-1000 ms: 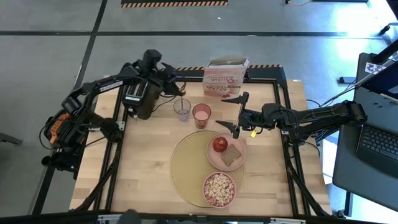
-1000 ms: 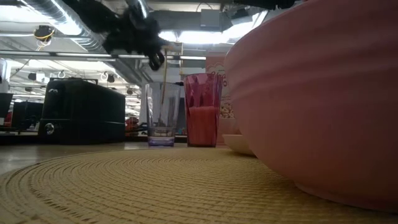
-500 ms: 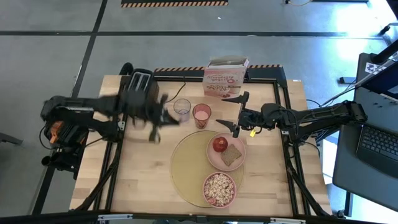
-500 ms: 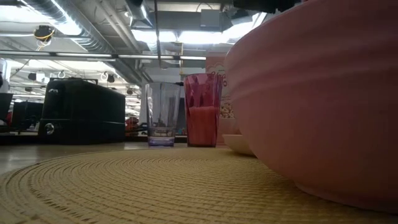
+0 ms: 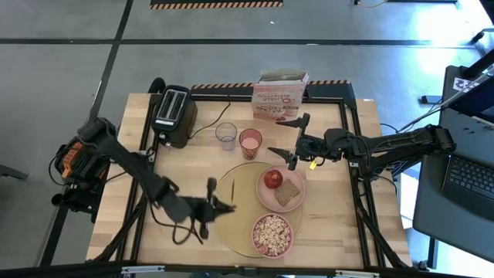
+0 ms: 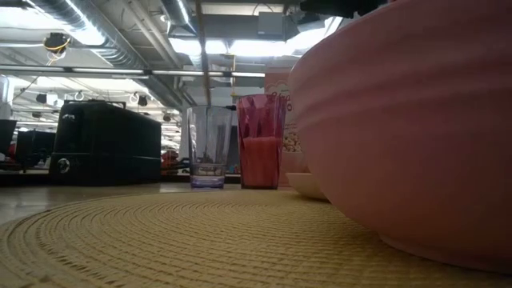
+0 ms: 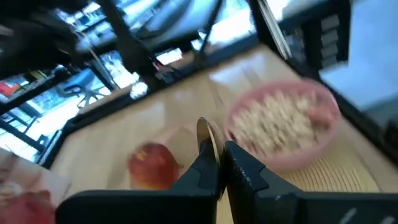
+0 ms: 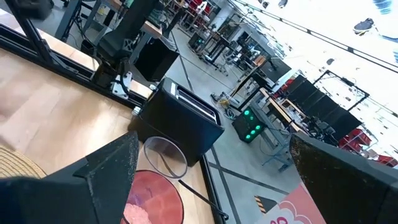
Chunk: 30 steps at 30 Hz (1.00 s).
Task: Arrange a breakfast setting
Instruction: Put the gold spoon to the right of the pink bowl on the brown table mat
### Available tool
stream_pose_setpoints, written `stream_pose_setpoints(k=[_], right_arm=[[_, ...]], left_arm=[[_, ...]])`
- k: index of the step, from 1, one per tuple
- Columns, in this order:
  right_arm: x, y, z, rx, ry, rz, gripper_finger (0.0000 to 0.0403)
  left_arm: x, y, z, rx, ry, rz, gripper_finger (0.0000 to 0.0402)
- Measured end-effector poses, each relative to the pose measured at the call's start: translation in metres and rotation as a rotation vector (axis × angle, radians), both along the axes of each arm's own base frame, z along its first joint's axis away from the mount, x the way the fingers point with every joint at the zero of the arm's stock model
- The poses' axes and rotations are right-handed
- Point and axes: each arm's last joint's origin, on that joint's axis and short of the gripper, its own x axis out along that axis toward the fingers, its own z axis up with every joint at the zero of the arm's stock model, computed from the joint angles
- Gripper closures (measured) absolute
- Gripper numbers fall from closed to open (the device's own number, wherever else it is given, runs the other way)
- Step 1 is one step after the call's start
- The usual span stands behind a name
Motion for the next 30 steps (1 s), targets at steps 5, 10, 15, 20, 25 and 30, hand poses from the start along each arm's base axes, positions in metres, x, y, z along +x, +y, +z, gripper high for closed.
stream_pose_setpoints(k=[5,10,15,20,25,30], right_arm=[[0.0,0.0,0.0,0.0,0.0,0.0,0.0017],[0.0,0.0,0.0,0.001,0.0,0.0,0.0017],[0.0,-0.001,-0.001,-0.003,0.008,-0.02,0.0017],[-0.001,-0.002,-0.003,-0.008,0.028,-0.055,0.0017],[-0.001,-0.002,-0.007,-0.01,0.078,-0.062,0.0017],[-0.002,-0.002,-0.012,0.007,0.121,-0.064,0.0017]], left_arm=[[0.008,-0.019,-0.043,0.11,0.103,0.011,0.0397],[0.014,-0.026,-0.071,0.164,0.178,-0.016,0.0397],[0.017,-0.025,-0.072,0.277,0.206,-0.149,0.0397],[0.02,-0.031,-0.062,0.273,0.193,-0.163,0.0397],[0.022,-0.046,-0.053,0.277,0.142,-0.094,0.0397],[0.038,-0.081,-0.072,0.322,0.177,-0.113,0.0397]])
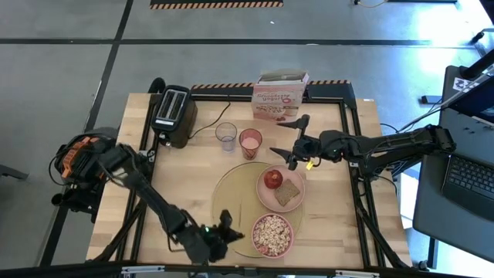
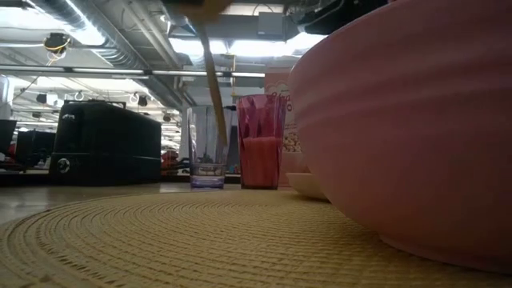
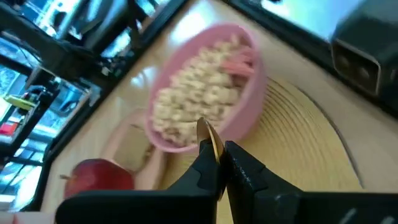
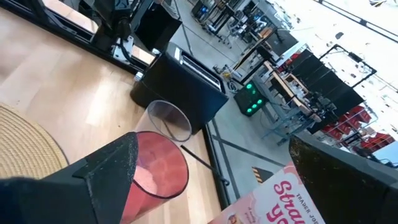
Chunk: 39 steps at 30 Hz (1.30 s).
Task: Arrange a breakfast setting
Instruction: Put the gold spoon to the right of the pink bowl on the brown table mat
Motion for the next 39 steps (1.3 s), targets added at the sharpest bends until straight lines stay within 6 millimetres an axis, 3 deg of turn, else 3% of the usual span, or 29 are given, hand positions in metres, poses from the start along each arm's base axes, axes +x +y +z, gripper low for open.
stream_pose_setpoints(k=[6,13,19,32,39], right_arm=[[0.0,0.001,0.0,0.014,-0.003,0.037,0.0017],[0.001,0.003,0.0,0.052,-0.008,0.1,0.0017],[0.001,0.004,0.0,0.062,-0.009,0.118,0.0017],[0.001,0.004,-0.001,0.063,-0.003,0.124,0.0017],[0.001,0.004,-0.001,0.063,-0.003,0.124,0.0017]], left_arm=[[0.021,-0.031,-0.028,0.107,0.113,0.116,0.0397],[0.038,-0.051,-0.048,0.176,0.19,0.072,0.0397],[0.035,-0.05,-0.052,0.26,0.276,-0.02,0.0397],[0.047,-0.039,-0.054,0.197,0.348,-0.08,0.0396],[0.051,-0.035,-0.055,0.145,0.387,-0.113,0.0374]])
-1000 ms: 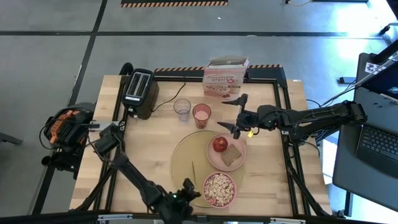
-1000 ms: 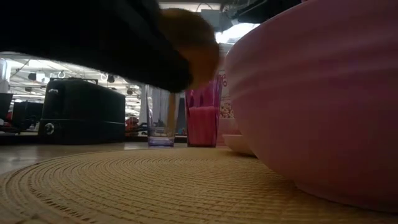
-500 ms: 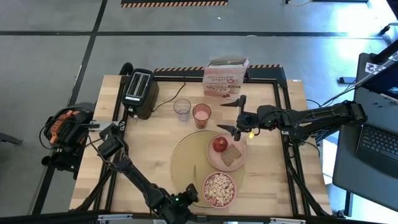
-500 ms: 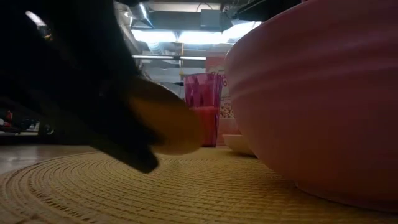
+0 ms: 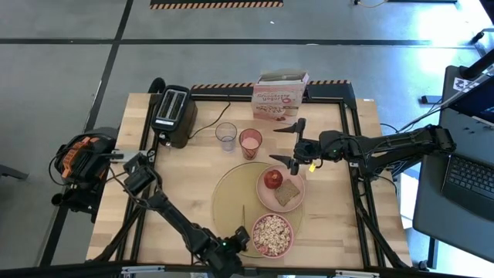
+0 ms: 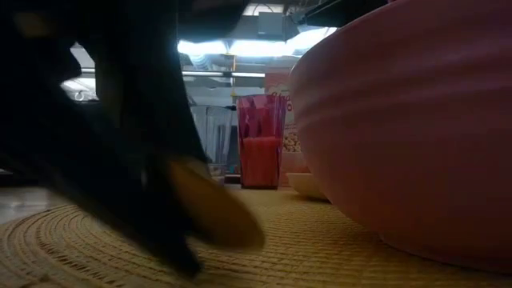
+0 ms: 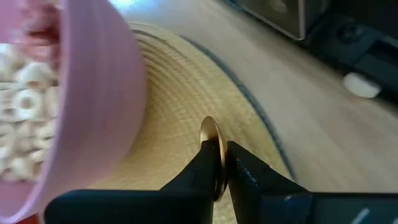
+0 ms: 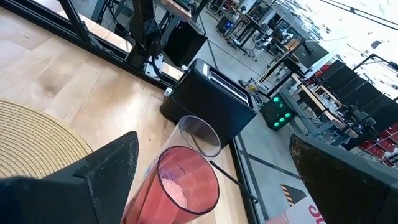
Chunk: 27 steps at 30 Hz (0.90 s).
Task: Arrange a breakfast setting
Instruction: Put the gold spoon to the right of the pink bowl on the brown table mat
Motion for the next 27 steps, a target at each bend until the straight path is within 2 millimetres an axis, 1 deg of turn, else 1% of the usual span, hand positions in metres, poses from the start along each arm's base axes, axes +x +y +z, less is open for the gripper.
stream_pose_setpoints(k=[5,10,20,27], right_arm=[[0.0,-0.0001,0.0,0.0,0.0,0.0,0.0017],[0.0,-0.0001,0.0,0.0,0.0,0.0,0.0017],[0.0,0.0,-0.0001,0.0,0.002,0.001,0.0017],[-0.0001,0.0002,-0.0006,0.0,0.007,0.003,0.0017]], left_arm=[[0.0029,0.0029,-0.001,-0.054,0.048,-0.029,0.0362],[0.0029,0.003,-0.001,-0.051,0.044,-0.026,0.0349],[0.0005,0.0072,-0.0024,-0.036,0.094,-0.009,0.0307],[-0.0032,0.0054,-0.0033,-0.038,0.107,0.005,0.0303]])
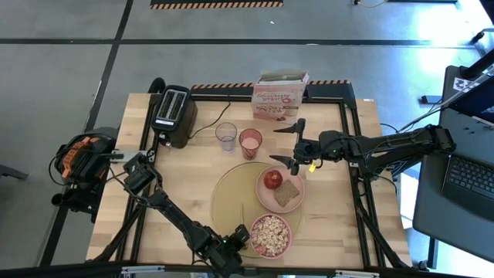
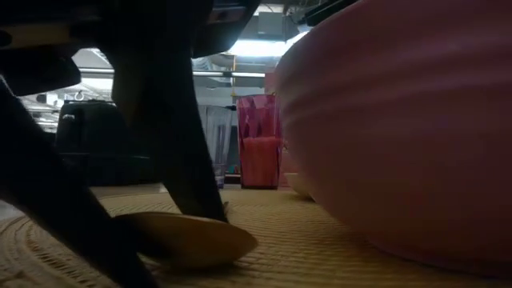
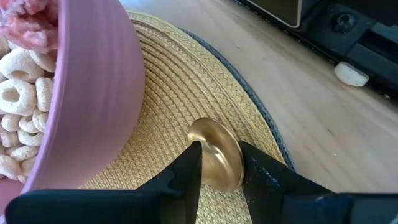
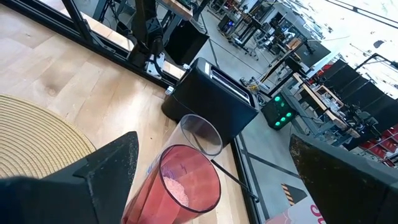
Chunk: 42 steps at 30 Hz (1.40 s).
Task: Arrange a breakfast setting
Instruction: Put the gold spoon to the right of the pink bowl on the brown table mat
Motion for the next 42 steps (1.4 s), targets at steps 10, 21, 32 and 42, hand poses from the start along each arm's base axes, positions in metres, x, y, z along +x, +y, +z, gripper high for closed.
stream_pose_setpoints(k=[10,21,32,42], right_arm=[[0.0,0.0,0.0,0.0,-0.001,0.0,0.0017],[0.0,0.0,0.0,0.0,0.001,0.001,0.0017],[0.0,0.0,0.0,0.0,0.005,0.007,0.0017],[0.0,0.0,-0.001,0.0,0.014,0.007,0.0017]], left_arm=[[0.001,-0.006,0.008,-0.011,0.002,-0.01,0.0303],[0.0,-0.005,0.009,-0.005,0.026,0.009,0.0303],[0.001,-0.004,0.01,-0.02,0.033,0.01,0.0303],[0.003,-0.001,0.013,-0.032,0.017,0.054,0.0234]])
